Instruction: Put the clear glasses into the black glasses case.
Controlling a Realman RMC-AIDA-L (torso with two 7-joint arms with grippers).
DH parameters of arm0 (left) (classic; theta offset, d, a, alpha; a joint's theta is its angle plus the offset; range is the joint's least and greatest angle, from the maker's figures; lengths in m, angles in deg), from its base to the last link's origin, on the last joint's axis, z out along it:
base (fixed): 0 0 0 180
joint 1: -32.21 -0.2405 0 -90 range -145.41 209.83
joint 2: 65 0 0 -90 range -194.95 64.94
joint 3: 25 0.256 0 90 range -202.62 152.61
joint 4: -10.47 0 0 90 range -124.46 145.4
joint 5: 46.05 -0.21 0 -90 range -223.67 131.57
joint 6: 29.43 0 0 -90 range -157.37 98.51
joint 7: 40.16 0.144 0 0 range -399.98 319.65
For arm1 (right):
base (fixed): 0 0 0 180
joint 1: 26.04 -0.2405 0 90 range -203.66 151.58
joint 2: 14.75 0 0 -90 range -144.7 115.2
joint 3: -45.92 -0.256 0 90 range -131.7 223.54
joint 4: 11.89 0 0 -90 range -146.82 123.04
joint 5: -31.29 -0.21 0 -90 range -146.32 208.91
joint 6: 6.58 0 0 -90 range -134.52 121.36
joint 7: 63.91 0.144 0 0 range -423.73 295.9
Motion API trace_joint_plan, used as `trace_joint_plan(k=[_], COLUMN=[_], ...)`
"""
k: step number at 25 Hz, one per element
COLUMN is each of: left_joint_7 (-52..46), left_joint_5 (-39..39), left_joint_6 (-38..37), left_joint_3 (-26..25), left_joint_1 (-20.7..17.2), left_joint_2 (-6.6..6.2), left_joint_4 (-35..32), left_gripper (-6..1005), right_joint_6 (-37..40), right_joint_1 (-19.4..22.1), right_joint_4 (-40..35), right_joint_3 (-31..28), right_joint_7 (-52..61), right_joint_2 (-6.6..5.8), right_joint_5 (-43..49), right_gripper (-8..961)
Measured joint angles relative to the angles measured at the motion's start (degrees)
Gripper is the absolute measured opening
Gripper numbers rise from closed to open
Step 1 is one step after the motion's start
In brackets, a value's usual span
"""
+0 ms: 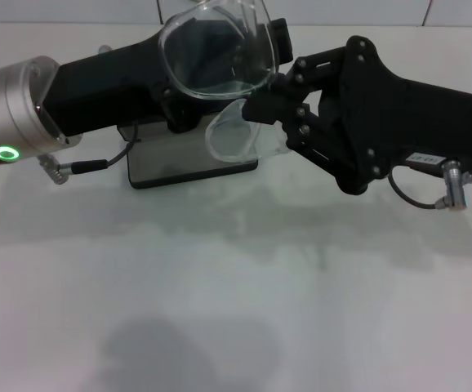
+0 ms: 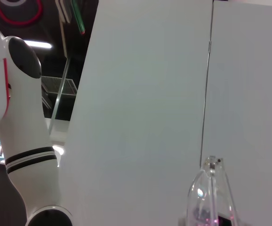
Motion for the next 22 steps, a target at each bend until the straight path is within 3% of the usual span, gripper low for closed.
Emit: trace_joint_plan(k=[8,14,17,20,22], left_joint_7=[0.1,0.7,1.4,1.5,1.4], left_joint_5=[1.0,0.9,0.4,-1.5,-2.7], left_joint_6=[0.7,2.9,5.1,6.4,7.1], left_joint_3=[-1.3,-5.8,-6.5,-6.7,-6.7], left_joint_1=[-0.4,-2.3,-4.8,-7.7,-9.8], left_joint_2=[-0.06,-0.47,-1.77,-4.36,-5.92], left_joint_4=[0.0,0.1,0.0,-0.1,-0.2], left_gripper=[48,48,48,48,48], right_joint_6=[0.2,0.5,-0.9,-3.2,-5.8], right_joint_1=[-0.2,-0.1,0.1,-0.2,-0.5], right_joint_4=[-0.2,-0.5,-0.5,-0.7,-2.5], right_joint_3=[0.1,0.4,-0.4,-2.4,-4.7], right_joint_7=[0.1,0.4,3.6,8.9,14.5], right_joint_2=[-0.10,-0.13,-0.55,-1.61,-3.21], right_joint_5=[0.0,0.2,0.3,0.8,3.9], right_gripper=[70,71,71,71,71])
